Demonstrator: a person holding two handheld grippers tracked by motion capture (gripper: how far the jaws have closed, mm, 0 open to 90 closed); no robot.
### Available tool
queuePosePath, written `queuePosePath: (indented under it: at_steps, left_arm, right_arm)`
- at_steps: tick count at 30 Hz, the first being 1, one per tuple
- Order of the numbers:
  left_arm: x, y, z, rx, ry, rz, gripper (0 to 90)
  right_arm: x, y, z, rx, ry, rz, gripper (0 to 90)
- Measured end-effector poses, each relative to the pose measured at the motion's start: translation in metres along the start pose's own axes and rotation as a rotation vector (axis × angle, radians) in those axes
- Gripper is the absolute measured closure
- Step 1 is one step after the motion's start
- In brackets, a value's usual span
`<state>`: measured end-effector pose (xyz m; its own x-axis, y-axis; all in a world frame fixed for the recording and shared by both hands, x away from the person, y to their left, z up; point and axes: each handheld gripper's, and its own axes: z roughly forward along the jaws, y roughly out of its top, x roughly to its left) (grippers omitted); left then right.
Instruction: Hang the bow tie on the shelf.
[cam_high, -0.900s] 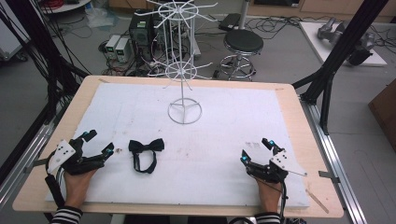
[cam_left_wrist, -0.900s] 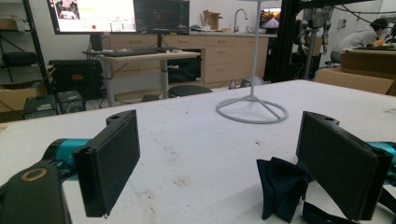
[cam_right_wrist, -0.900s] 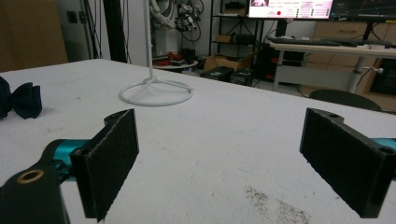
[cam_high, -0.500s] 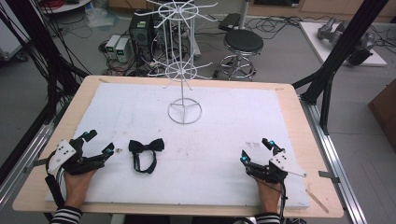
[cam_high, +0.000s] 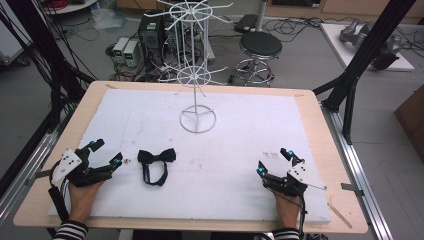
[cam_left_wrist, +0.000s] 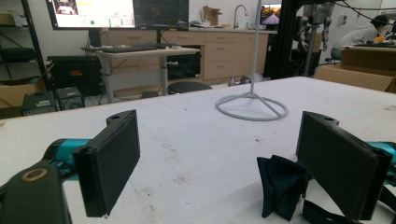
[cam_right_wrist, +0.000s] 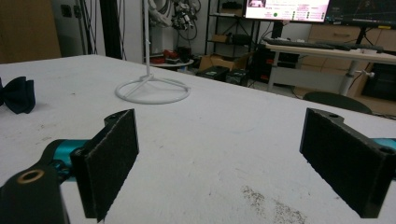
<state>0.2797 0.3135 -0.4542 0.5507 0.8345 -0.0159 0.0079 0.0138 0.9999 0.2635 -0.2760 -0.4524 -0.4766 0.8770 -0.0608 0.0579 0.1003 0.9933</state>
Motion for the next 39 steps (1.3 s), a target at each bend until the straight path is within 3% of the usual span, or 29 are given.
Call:
queuePosePath:
  at_steps: [18, 28, 36, 39]
  left_arm:
    - [0.001, 0.004, 0.004, 0.057, -0.017, 0.004, 13.8]
    - [0.006, 0.019, 0.006, 0.083, -0.059, 0.014, 13.8]
    - [0.008, 0.035, 0.017, 0.164, -0.133, 0.039, 13.9]
    - [0.009, 0.042, 0.025, 0.221, -0.158, 0.065, 13.9]
  right_arm:
    - [0.000, 0.000, 0.000, 0.000, -0.001, 0.012, 10.8]
    - [0.000, 0.000, 0.000, -0.002, -0.003, 0.008, 10.8]
    - [0.000, 0.000, 0.000, -0.001, -0.002, 0.012, 10.8]
    - [0.000, 0.000, 0.000, -0.002, -0.002, 0.012, 10.8]
